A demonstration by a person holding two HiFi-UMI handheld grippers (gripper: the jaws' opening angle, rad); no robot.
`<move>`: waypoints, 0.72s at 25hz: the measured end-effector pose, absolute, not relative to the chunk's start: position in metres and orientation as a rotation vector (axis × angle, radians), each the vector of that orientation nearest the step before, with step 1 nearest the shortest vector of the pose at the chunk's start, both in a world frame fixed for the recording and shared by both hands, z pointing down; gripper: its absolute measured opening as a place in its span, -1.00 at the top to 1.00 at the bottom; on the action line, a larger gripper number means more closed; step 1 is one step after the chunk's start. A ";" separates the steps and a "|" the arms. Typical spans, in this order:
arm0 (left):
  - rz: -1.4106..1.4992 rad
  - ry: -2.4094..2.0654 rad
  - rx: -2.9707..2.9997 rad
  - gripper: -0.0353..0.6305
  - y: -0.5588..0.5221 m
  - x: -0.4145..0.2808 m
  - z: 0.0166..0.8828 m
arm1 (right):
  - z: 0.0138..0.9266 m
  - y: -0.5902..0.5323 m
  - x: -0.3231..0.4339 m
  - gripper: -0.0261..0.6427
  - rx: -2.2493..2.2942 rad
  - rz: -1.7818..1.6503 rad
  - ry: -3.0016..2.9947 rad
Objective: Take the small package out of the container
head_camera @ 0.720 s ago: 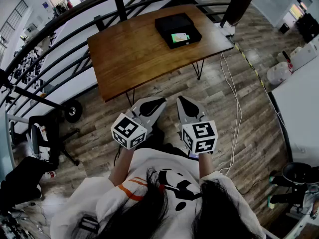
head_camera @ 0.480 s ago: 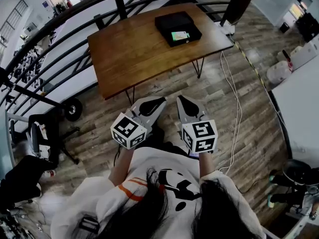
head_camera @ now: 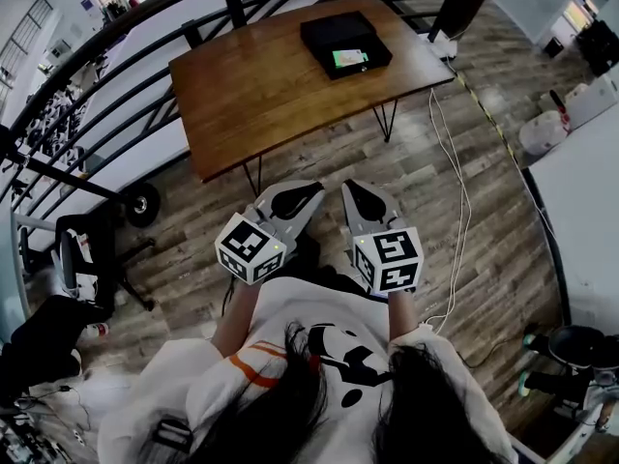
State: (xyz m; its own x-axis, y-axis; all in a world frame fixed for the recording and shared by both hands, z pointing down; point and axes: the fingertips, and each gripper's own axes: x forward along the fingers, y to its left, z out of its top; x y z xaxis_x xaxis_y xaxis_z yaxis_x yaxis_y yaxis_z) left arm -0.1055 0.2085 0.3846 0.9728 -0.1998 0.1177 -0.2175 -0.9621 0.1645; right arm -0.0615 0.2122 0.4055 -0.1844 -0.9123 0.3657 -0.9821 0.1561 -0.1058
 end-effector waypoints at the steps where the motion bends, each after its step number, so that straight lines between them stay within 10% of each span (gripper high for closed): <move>1: 0.152 -0.314 2.943 0.89 0.211 -0.106 0.385 | 0.406 0.214 -0.062 0.84 1.849 0.477 -2.215; 18: 0.221 -0.294 2.925 0.89 0.184 -0.084 0.401 | 0.425 0.181 -0.044 0.84 1.820 0.543 -2.224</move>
State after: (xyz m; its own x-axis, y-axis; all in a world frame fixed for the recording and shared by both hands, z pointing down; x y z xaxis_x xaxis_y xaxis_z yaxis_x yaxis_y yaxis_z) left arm -0.0839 0.1837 0.4010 0.9691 -0.1819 0.1663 -0.2107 -0.9615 0.1763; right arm -0.0439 0.1806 0.4251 -0.2113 -0.8954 0.3919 -0.9753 0.1666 -0.1452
